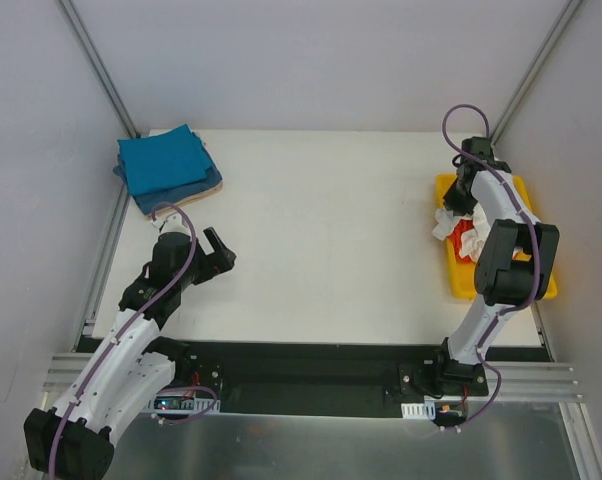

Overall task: Fold and stack the t-shirts
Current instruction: Grab crumpled tshirt from bin with the right arm, then move the tshirt to the center of the board

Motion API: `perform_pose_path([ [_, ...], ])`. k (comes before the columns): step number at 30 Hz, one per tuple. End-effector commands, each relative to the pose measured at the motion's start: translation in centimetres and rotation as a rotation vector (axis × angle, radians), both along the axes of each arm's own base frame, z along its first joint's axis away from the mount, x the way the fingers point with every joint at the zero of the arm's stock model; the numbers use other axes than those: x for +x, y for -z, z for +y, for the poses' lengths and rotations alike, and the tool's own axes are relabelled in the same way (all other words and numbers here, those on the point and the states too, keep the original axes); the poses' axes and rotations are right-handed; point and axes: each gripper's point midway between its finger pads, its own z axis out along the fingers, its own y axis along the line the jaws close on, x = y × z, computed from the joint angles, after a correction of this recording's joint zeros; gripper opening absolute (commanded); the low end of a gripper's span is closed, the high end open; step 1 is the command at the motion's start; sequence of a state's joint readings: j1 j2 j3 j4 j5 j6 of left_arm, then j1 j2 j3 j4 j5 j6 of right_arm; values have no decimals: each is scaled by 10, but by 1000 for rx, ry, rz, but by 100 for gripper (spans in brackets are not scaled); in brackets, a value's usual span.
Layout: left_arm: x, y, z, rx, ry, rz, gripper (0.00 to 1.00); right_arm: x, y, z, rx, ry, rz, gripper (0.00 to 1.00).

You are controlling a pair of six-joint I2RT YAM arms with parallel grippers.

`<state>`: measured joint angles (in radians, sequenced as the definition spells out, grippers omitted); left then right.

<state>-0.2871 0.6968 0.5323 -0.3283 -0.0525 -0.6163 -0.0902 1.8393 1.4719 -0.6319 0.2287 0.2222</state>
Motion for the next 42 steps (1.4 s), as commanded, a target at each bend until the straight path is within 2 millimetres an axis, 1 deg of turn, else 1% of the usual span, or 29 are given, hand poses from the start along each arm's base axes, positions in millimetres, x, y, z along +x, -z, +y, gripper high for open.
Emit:
perform_pose_path([
  [1, 4, -15, -4, -17, 11, -26, 99, 5, -56, -15, -80, 30, -154, 12],
  [3, 4, -14, -3, -18, 8, -24, 99, 1, -77, -20, -117, 39, -218, 12],
  [4, 4, -14, -4, -19, 9, -24, 99, -6, -99, -25, -149, 51, -269, 13],
  [7, 3, -14, -5, -23, 14, -26, 99, -21, -133, -33, -206, 69, -327, 13],
  [8, 3, -14, -5, -24, 15, -24, 99, -28, -159, -35, -225, 74, -382, 13],
  [10, 3, -15, -6, -28, 18, -26, 99, -39, -184, -40, -263, 93, -417, 14],
  [11, 3, -15, -6, -23, 25, -25, 99, -45, -208, -42, -281, 102, -473, 15],
  [13, 2, -15, -6, -23, 30, -28, 99, -55, -232, -47, -315, 115, -509, 16],
  [15, 1, -15, -6, -26, 29, -32, 99, -65, -268, -45, -324, 112, -593, 16],
  [17, 1, -15, -5, -25, 26, -36, 99, -70, -291, -38, -304, 85, -661, 16],
  [18, 1, -16, -5, -25, 27, -41, 99, -75, -314, -27, -275, 43, -735, 16],
  [20, 0, -17, -6, -29, 31, -44, 99, -78, -342, -13, -241, -26, -841, 16],
  [21, -1, -15, -6, -28, 31, -43, 100, -84, -361, 4, -195, -106, -918, 18],
  [22, -1, -15, -5, -29, 29, -44, 99, -83, -381, 15, -177, -158, -999, 18],
  [24, -2, -14, -5, -26, 27, -45, 99, -87, -406, 36, -125, -255, -1094, 20],
  [25, -2, -14, -4, -26, 28, -45, 99, -94, -430, 59, -65, -368, -1169, 20],
  [27, -3, -13, -6, -31, 33, -45, 99, -101, -454, 82, 33, -447, -1238, 20],
  [28, -3, -14, -5, -30, 31, -49, 99, -101, -466, 100, 99, -541, -1268, 20],
  [29, -3, -14, -5, -29, 29, -51, 99, -113, -491, 112, 165, -575, -1329, 20],
  [30, -3, -13, -4, -27, 27, -47, 99, -123, -503, 131, 235, -674, -1353, 20],
  [32, -3, -12, -4, -28, 28, -45, 99, -130, -534, 152, 328, -785, -1442, 20],
  [33, -3, -12, -4, -29, 25, -45, 99, -141, -543, 171, 450, -869, -1446, 21],
  [34, -3, -12, -4, -28, 24, -45, 99, -146, -558, 180, 493, -916, -1493, 21],
  [35, -3, -12, -4, -25, 23, -47, 99, -142, -567, 187, 543, -940, -1493, 21],
  [37, -2, -13, -2, -20, 14, -50, 99, -152, -572, 213, 663, -1029, -1459, 21],
  [38, -2, -14, -2, -20, 16, -53, 99, -152, -571, 224, 706, -1063, -1439, 21],
  [39, -2, -16, -2, -22, 16, -57, 99, -157, -571, 246, 773, -1131, -1414, 21],
  [41, -2, -16, -2, -24, 15, -62, 99, -158, -566, 268, 830, -1196, -1380, 21],
  [42, -2, -17, -1, -21, 10, -66, 99, -160, -562, 286, 878, -1236, -1350, 21],
])
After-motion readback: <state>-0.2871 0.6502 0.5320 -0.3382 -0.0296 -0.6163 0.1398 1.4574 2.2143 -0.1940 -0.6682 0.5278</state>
